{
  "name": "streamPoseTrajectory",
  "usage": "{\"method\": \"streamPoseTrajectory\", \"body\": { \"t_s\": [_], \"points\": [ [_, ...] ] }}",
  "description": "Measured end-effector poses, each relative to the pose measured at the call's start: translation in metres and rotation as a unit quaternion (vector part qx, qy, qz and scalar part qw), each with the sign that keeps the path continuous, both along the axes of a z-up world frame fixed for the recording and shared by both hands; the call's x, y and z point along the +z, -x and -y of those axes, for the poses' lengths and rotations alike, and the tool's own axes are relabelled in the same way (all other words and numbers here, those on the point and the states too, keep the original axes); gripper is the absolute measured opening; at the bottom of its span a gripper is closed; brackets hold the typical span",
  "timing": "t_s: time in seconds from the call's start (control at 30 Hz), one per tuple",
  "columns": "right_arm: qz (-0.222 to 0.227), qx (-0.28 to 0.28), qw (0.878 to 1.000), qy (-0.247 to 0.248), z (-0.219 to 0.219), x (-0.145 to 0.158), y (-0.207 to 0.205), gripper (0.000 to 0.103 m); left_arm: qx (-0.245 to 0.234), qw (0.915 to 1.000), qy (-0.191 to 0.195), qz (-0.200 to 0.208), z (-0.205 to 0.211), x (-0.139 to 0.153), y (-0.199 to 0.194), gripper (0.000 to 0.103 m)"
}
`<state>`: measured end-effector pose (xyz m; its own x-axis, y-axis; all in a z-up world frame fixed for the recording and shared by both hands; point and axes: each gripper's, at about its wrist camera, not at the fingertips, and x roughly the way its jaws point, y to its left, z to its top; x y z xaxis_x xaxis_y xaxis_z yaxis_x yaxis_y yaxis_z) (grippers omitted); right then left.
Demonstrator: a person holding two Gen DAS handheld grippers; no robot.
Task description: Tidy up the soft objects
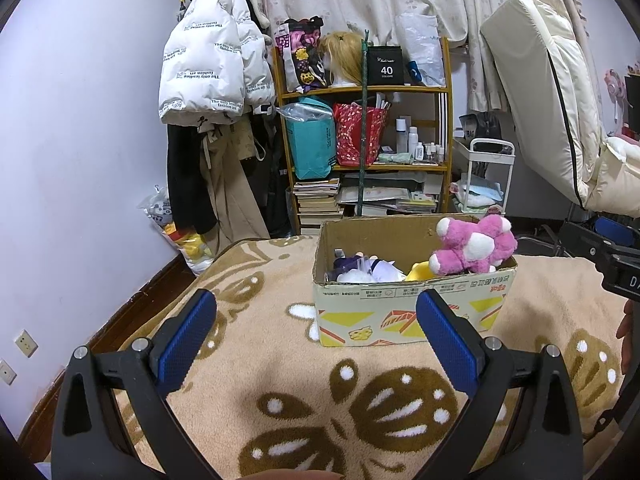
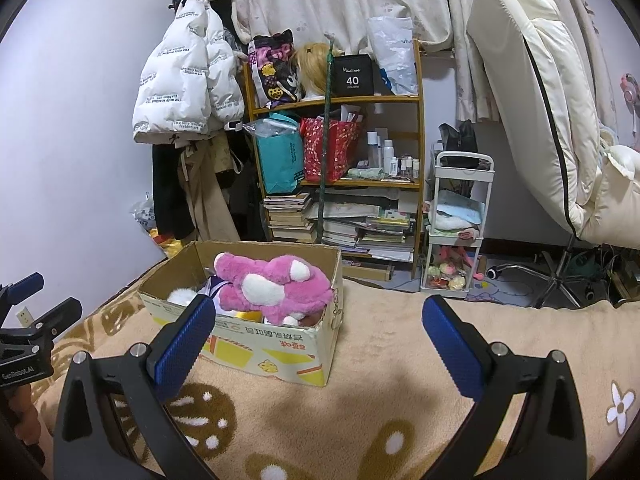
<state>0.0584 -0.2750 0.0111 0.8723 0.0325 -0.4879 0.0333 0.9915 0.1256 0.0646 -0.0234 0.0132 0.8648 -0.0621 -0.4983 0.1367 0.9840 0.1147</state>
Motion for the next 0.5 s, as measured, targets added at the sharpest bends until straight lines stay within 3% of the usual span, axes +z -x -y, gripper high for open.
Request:
{"method": "streamPoseTrajectory", "body": {
  "t_s": [0.5],
  "points": [
    [0.000,-0.002,1.000,-0.002,0.0051,-0.0024,-0.0030,0.103,0.001,1.0000,-0.006,0.002,-0.0014,-0.0041,-0.0013,0.099]
  ]
}}
